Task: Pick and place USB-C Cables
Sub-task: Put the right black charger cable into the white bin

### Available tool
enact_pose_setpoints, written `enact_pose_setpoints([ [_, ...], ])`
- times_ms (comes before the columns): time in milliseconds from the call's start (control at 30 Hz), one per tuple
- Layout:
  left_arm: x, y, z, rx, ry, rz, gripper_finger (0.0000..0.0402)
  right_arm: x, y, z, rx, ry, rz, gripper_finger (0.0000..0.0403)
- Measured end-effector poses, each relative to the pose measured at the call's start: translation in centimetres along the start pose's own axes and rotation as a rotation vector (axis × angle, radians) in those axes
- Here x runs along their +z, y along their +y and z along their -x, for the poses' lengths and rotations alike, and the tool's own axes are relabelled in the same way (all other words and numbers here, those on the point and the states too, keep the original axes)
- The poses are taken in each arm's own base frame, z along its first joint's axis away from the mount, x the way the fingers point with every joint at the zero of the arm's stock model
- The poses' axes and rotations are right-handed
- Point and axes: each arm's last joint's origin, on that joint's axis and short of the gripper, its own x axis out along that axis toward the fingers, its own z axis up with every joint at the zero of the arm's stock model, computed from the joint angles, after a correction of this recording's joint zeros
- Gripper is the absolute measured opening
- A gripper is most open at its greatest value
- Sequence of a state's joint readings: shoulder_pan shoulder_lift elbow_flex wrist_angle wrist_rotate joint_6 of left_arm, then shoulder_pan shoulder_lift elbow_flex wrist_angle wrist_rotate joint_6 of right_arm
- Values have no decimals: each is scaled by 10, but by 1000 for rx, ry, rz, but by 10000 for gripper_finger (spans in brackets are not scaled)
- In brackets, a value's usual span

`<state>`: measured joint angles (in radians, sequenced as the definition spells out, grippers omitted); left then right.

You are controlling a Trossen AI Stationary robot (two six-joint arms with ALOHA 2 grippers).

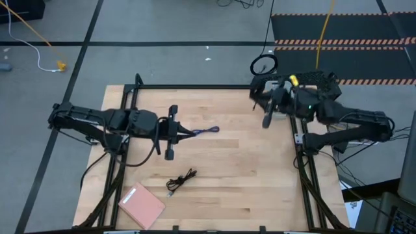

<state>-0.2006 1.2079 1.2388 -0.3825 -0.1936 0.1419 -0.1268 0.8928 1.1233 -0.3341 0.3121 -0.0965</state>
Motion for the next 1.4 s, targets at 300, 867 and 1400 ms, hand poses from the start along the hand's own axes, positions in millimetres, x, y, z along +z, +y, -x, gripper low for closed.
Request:
enact_pose_setpoints([
  [300,1,-14,1,9,0,-8,21,37,-38,-2,-157,232,19,20],
  [867,-1,-16,2,9,22,-5,21,28,-107,-49,-229,870,-34,20],
  [1400,-2,-17,2,8,35,7,21,-38,-175,-79,-196,1330,-209,20],
])
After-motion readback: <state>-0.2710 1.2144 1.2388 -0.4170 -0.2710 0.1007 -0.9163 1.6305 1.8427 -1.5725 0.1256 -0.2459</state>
